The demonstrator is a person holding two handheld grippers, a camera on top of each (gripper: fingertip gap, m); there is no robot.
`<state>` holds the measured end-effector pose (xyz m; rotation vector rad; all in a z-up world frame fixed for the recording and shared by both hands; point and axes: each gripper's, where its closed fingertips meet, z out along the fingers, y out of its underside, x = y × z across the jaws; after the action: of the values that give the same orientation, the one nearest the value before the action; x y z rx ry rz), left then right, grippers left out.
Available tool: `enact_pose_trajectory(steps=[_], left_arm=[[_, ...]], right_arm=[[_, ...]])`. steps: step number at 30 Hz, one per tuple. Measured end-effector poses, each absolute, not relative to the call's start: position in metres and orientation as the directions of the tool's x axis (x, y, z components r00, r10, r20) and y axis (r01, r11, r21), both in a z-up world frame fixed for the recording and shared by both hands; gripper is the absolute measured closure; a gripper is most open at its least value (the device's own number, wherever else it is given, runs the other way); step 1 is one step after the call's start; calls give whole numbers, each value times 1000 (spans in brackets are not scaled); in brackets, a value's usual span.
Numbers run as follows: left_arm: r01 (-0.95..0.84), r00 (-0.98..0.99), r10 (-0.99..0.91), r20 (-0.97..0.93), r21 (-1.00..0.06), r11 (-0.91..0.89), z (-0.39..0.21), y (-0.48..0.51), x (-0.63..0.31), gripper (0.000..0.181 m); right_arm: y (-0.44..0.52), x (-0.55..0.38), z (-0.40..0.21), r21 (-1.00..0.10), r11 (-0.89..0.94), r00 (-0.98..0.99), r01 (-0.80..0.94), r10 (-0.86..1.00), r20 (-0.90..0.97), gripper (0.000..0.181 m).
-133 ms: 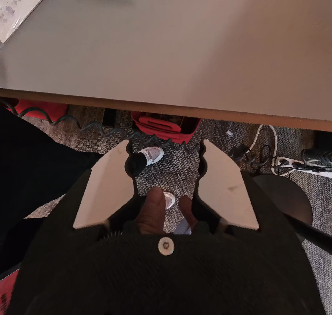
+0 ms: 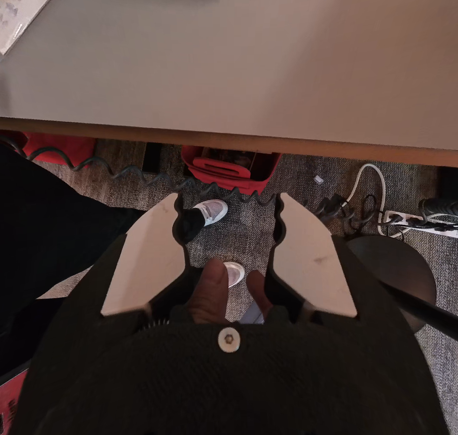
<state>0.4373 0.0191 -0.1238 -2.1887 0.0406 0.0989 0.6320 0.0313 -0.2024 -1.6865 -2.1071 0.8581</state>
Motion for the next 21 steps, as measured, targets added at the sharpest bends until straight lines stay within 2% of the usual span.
enact_pose_trajectory(steps=[5, 7, 10, 13, 15, 18, 21], left_arm=[[-177, 968, 63, -243, -836, -519, -123, 41, 442, 93], [-228, 961, 26, -275, -843, -486, -129, 49, 451, 93], [-296, 946, -72, -316, -753, -587, -158, 53, 453, 93], [-205, 972, -24, -233, -794, -572, -150, 57, 436, 97], [-181, 977, -18, -214, -774, -607, -155, 55, 419, 99], [-181, 983, -136, -123, -767, -616, -161, 60, 424, 94], [-297, 950, -265, -162, -728, -618, -169, 65, 436, 94]], right_arm=[[31, 637, -202, -614, 134, -265, 778, 956, -128, 111], [31, 638, -203, -613, 131, -264, 779, 955, -132, 111], [31, 638, -204, -610, 131, -265, 781, 955, -133, 111], [32, 638, -204, -608, 134, -269, 783, 954, -135, 111], [32, 639, -204, -605, 138, -271, 784, 953, -134, 112], [33, 640, -206, -602, 131, -266, 788, 954, -140, 112], [33, 640, -207, -600, 131, -267, 789, 953, -144, 112]])
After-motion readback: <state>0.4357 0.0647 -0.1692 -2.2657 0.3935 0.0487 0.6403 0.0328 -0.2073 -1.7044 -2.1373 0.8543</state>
